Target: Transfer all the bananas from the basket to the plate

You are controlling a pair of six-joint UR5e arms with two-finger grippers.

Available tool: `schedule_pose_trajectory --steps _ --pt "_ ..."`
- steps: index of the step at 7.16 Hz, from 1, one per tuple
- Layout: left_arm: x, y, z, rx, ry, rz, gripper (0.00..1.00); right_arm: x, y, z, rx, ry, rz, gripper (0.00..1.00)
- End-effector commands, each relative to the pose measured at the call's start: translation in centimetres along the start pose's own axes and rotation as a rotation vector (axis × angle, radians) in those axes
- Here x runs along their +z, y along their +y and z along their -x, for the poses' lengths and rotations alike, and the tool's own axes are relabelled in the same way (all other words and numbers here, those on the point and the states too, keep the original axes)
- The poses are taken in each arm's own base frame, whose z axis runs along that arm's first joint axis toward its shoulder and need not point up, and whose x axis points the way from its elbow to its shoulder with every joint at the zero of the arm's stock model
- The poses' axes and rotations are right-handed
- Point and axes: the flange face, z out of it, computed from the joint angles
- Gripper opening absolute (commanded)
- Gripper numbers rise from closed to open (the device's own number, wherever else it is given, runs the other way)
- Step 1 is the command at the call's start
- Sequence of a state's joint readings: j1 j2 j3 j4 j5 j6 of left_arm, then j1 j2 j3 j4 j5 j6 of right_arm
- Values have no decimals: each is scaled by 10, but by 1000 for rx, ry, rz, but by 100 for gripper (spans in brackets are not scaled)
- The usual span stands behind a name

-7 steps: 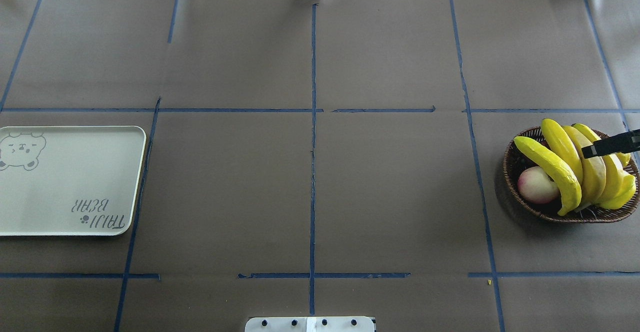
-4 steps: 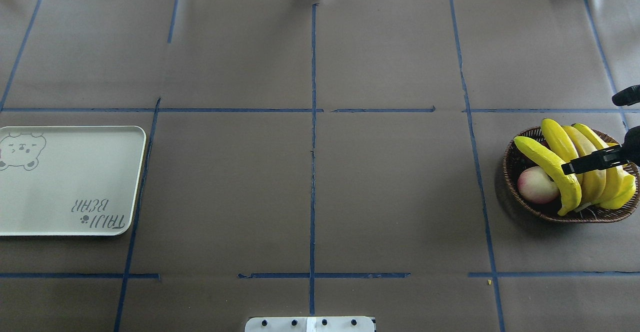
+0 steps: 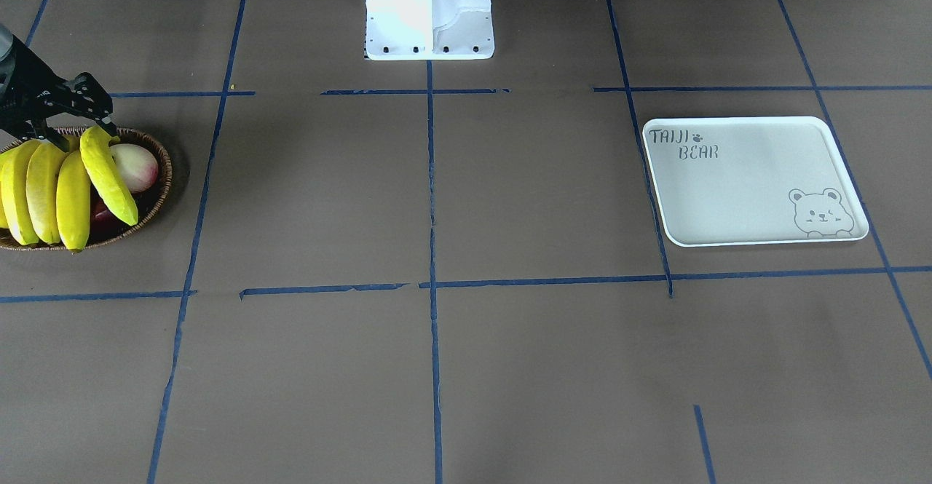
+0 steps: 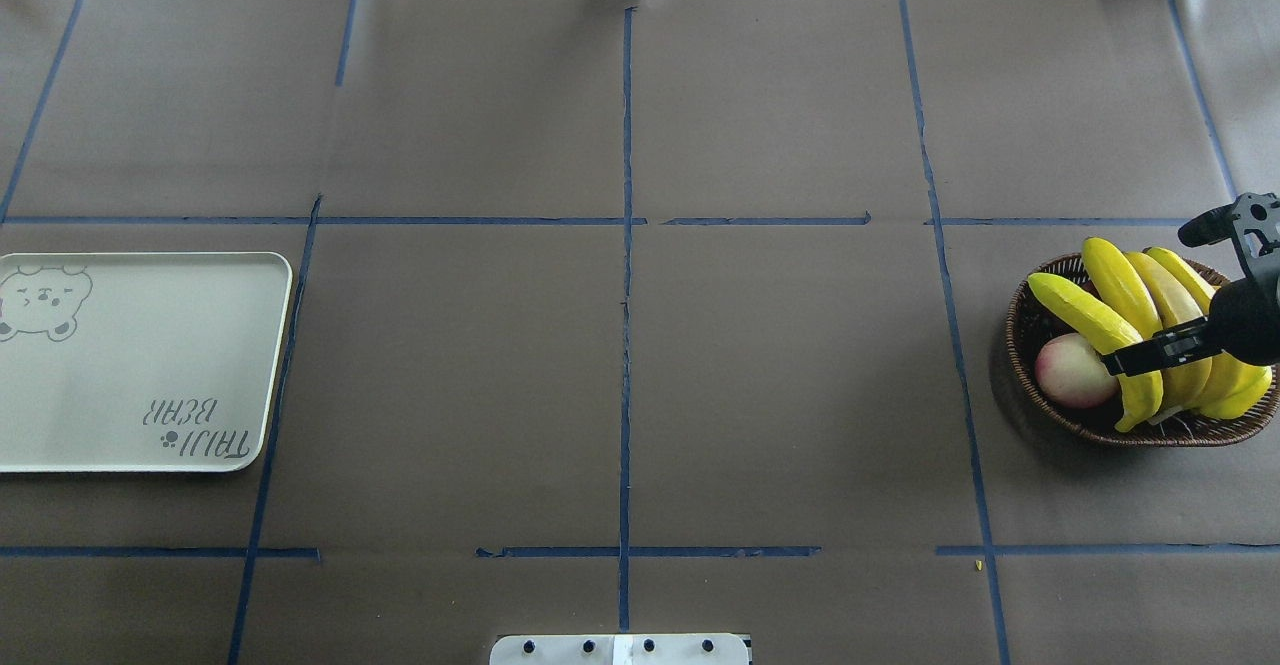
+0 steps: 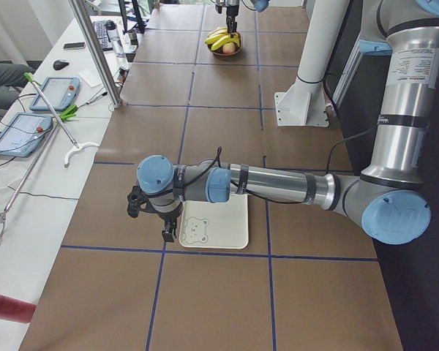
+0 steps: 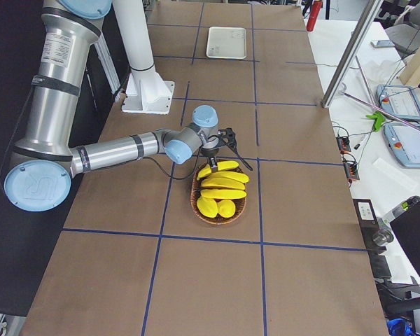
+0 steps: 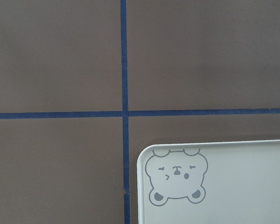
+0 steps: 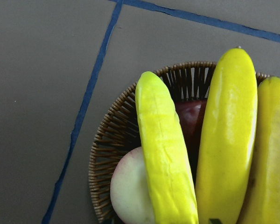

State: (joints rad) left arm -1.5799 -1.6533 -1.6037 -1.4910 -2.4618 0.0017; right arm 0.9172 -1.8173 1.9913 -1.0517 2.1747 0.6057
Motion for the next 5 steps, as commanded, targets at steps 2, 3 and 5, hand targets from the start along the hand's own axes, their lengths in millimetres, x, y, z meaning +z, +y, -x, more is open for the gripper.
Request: schedule_pose_trajectory --steps 2,3,5 --pt "0 0 0 1 0 -1 100 11 3 0 -7 17 17 72" --pt "0 0 0 1 0 -1 100 14 4 -1 -6 22 22 72" --pt "1 0 0 2 0 0 100 14 4 -1 -6 24 22 68"
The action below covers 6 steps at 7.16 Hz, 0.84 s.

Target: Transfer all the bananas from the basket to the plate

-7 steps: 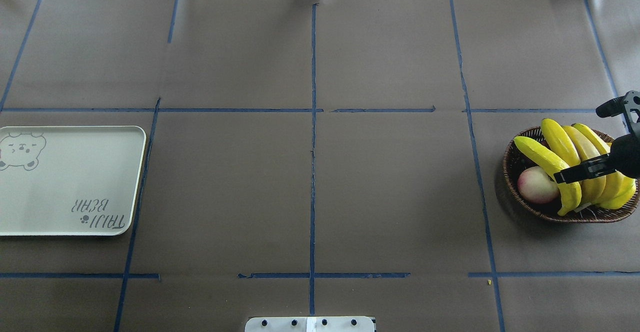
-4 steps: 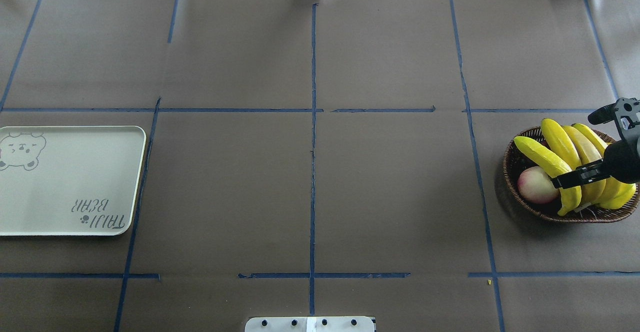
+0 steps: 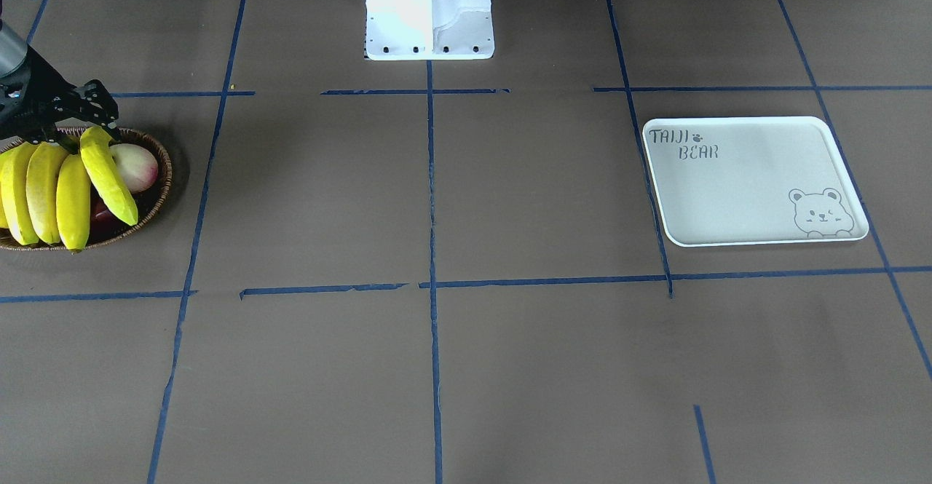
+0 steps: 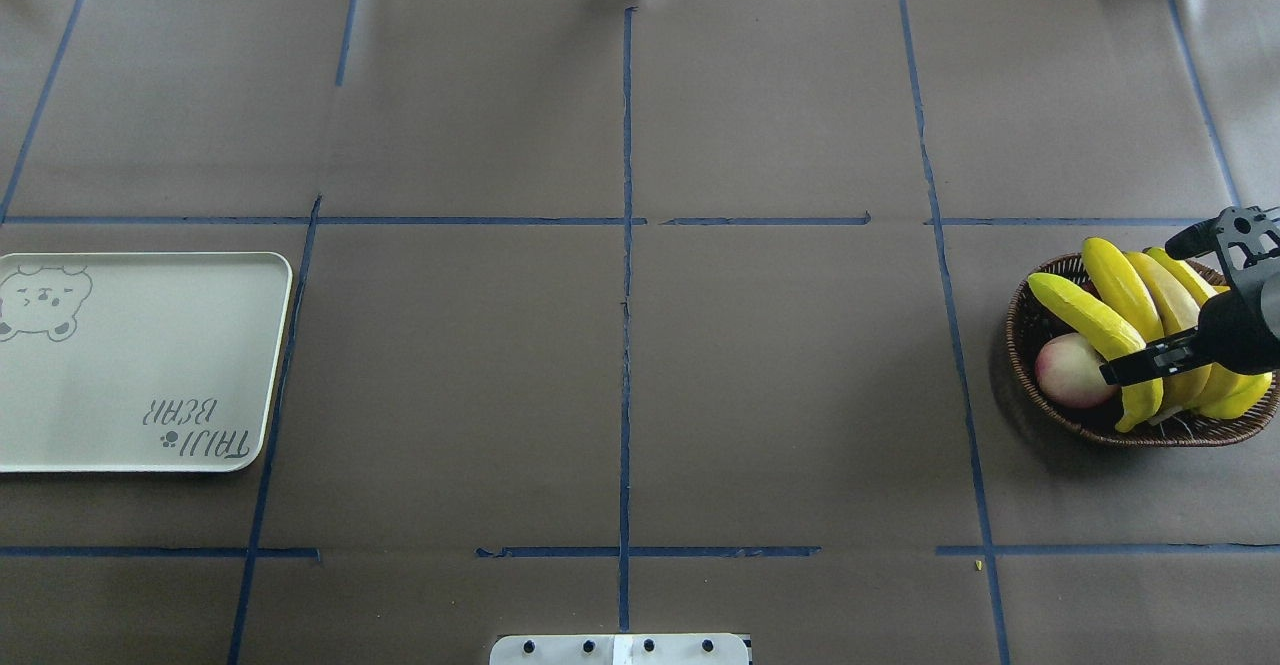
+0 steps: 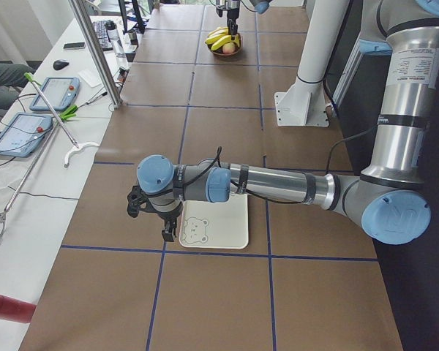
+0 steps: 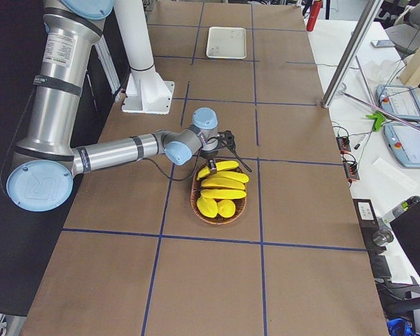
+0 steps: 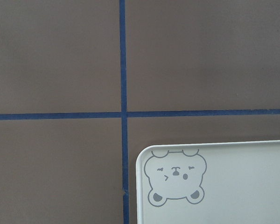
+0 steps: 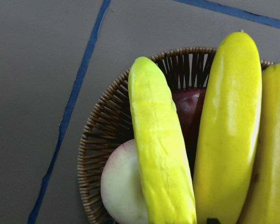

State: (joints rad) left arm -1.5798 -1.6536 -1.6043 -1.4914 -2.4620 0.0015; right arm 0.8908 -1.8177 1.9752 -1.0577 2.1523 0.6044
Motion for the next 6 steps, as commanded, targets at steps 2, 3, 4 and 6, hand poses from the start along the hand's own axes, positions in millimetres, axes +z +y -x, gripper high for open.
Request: schedule_pose_trajectory --steps 2,3,4,6 --pt "0 -1 -1 1 0 1 100 -1 0 1 0 -1 -2 22" --pt "1 -1 1 -2 0 3 100 -4 -1 2 -2 -3 -8 6" --pt "-1 -5 -2 4 0 -2 100 -9 -2 4 -3 -6 -16 0" --pt "-4 -7 -8 -7 0 -8 100 -42 -10 9 10 -36 -73 0"
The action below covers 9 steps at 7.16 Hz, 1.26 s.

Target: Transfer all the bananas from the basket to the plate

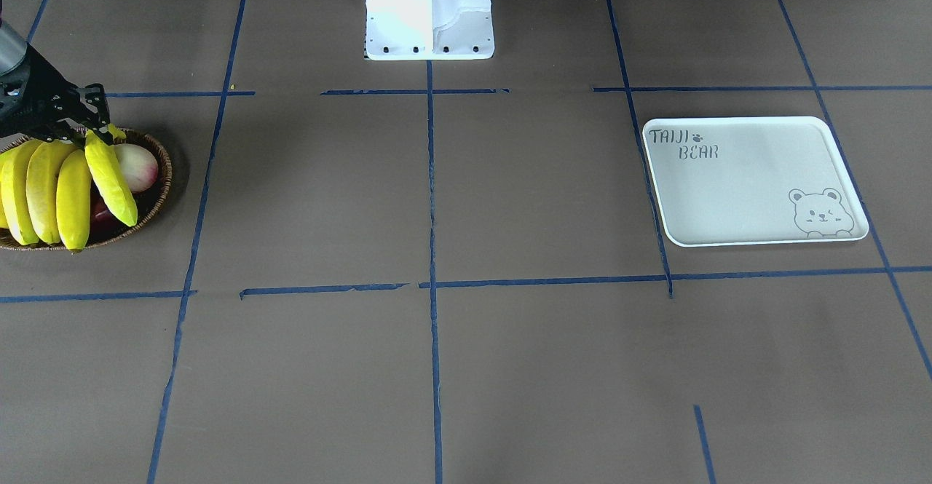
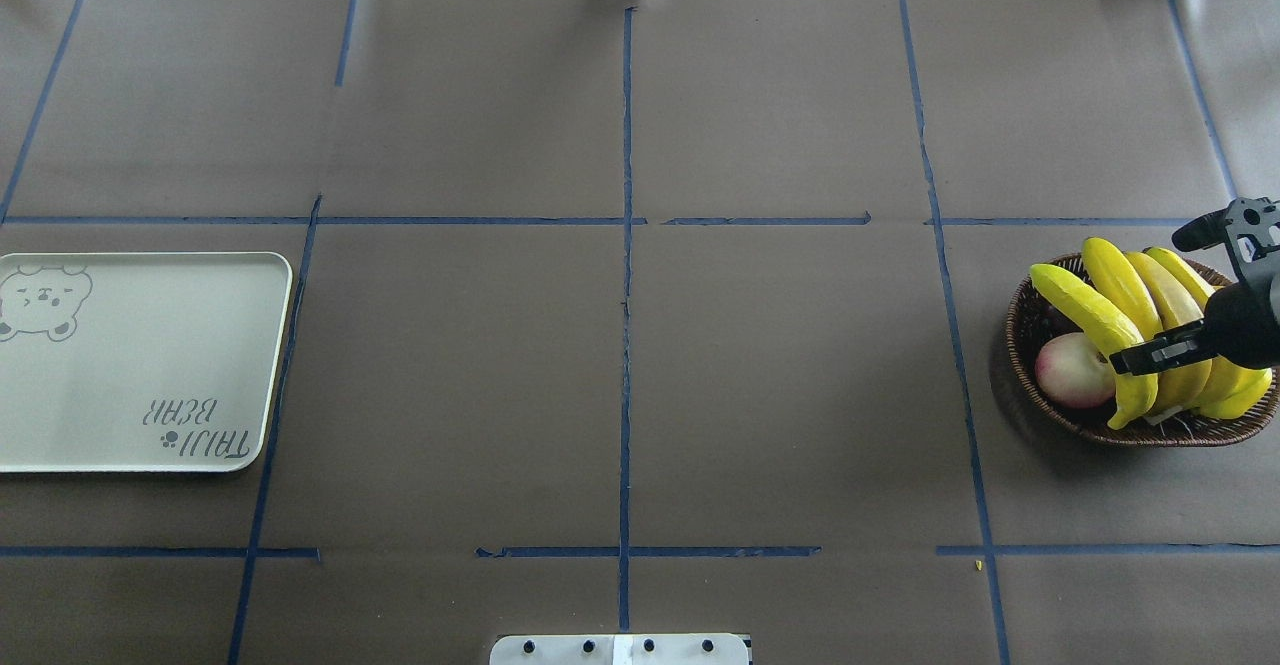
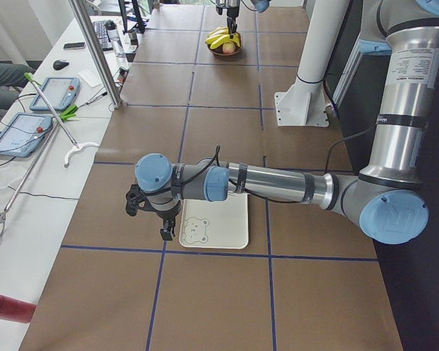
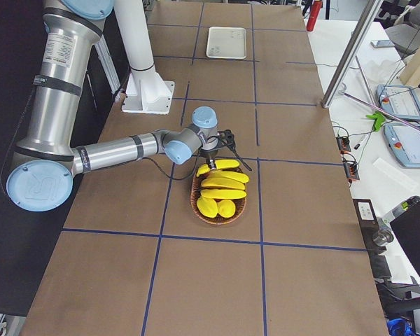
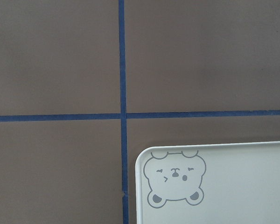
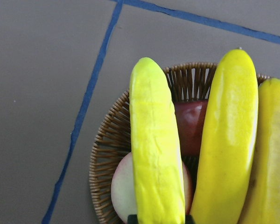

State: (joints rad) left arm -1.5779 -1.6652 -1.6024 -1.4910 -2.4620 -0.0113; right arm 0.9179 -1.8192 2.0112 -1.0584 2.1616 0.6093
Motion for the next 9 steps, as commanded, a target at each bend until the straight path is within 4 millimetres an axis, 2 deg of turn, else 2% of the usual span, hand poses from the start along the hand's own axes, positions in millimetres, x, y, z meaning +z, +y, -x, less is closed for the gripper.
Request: schedule_pose_trajectory --steps 1,2,3,4,5,6,7,8,9 --pt "-6 -5 -10 -5 0 -13 100 -44 -10 15 2 -79 -54 0" --pt "-16 -20 -30 -15 3 -33 100 -56 -20 25 45 -138 -57 0" --pt "-7 -26 -76 16 10 -38 100 -69 -57 58 160 -196 -106 0" --pt "8 -30 -114 -10 31 -63 100 -79 -99 106 327 -276 -132 0" --pt "20 -32 -148 -36 79 -118 100 -83 -118 149 404 -324 -153 1" --pt "41 -28 -189 -106 160 -150 100 -80 -127 191 450 -348 -199 1" --pt "54 -30 -255 -173 271 -154 99 -71 -130 240 517 -403 -247 1" --pt "61 -36 -318 -236 340 -137 99 -56 -120 272 524 -420 -281 0" --pt "52 -35 -348 -259 406 -159 99 -40 -106 303 476 -437 -255 2"
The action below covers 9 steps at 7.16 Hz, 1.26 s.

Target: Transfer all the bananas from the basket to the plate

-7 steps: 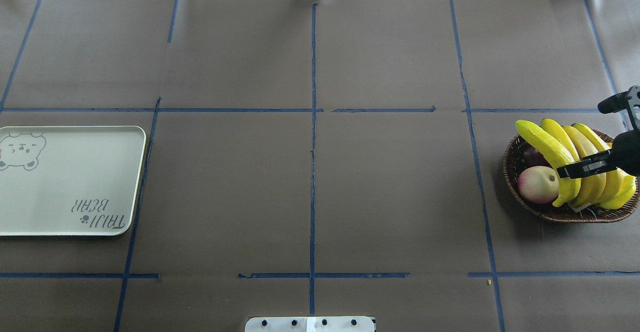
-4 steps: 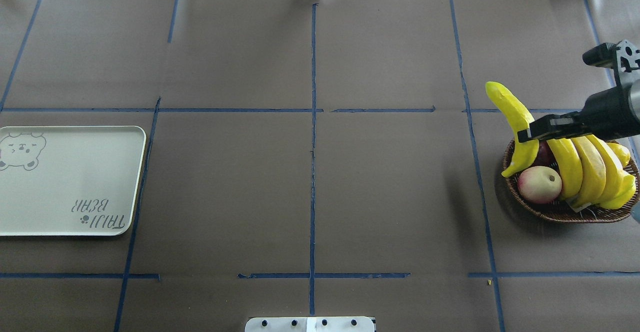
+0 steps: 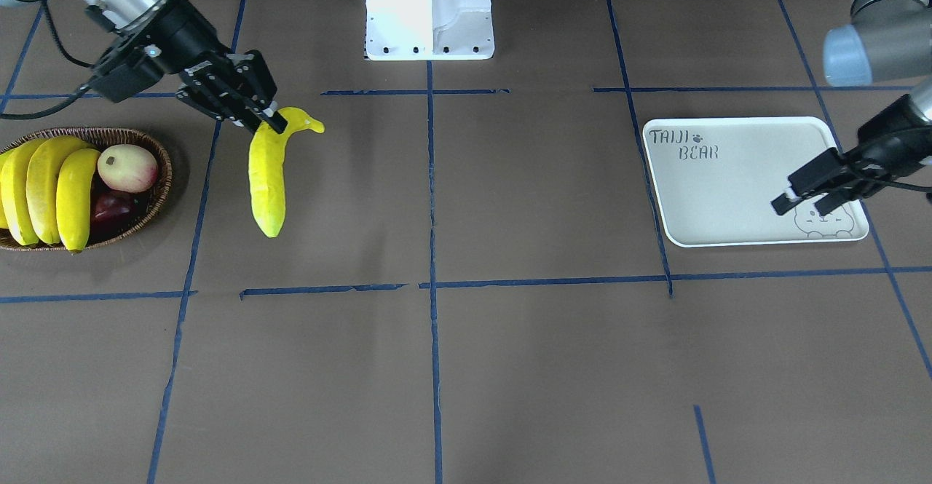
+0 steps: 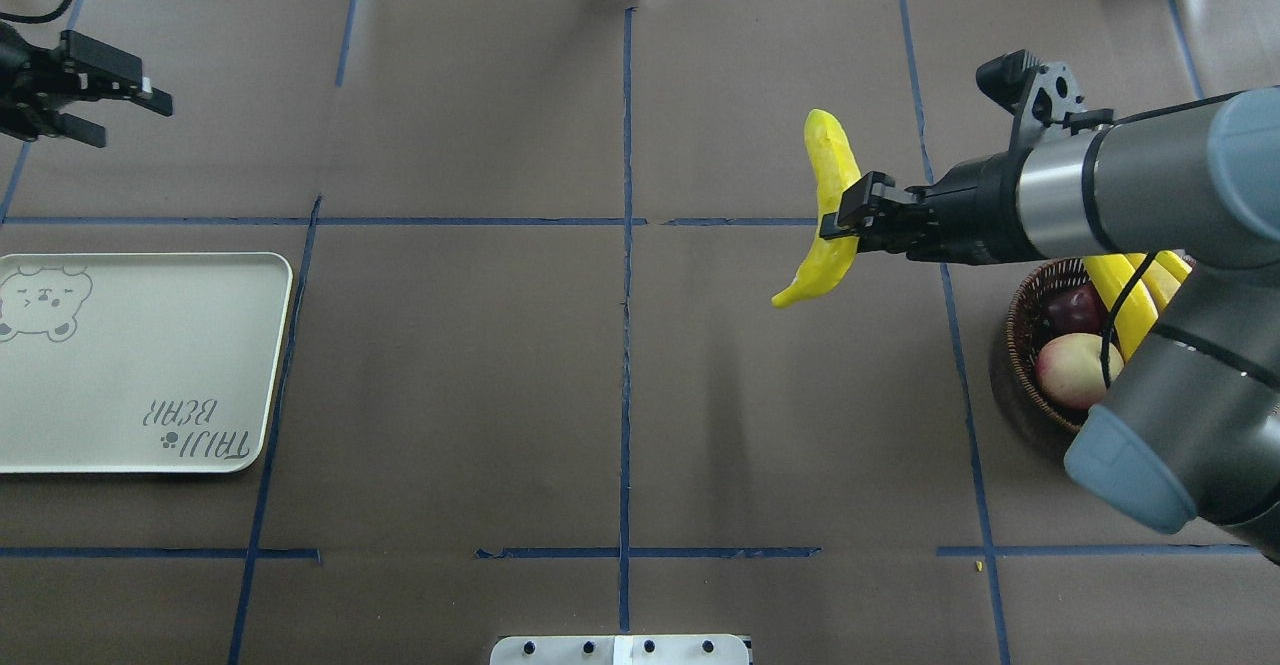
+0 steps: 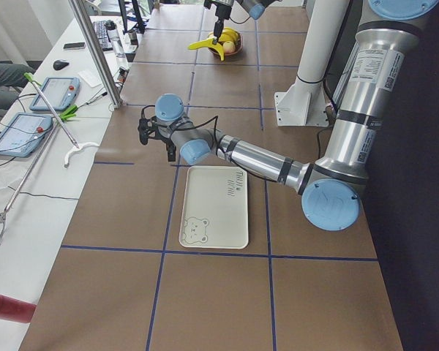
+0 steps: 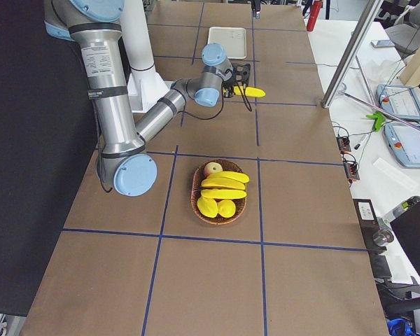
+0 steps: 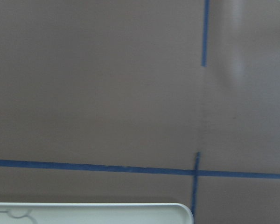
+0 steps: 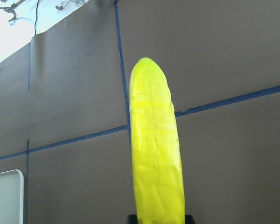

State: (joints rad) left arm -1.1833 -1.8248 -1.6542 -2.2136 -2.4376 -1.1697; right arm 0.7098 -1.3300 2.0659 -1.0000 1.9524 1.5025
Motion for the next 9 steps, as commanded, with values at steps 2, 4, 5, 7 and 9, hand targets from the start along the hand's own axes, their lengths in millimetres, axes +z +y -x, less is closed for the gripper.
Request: schedule_pose_trajectory --steps 2,4,5,7,9 --pt "28 47 -100 -156 239 1 99 51 88 54 -51 -73 35 2" --pt "78 98 -197 -283 359 15 99 68 121 78 -69 -103 31 2" --pt "106 133 -232 -295 388 38 99 69 122 85 -71 -115 20 2" --pt "125 166 -277 -288 427 79 99 71 121 84 -69 -112 17 2" --pt "144 195 -293 -288 426 115 99 71 122 85 -69 -115 16 2"
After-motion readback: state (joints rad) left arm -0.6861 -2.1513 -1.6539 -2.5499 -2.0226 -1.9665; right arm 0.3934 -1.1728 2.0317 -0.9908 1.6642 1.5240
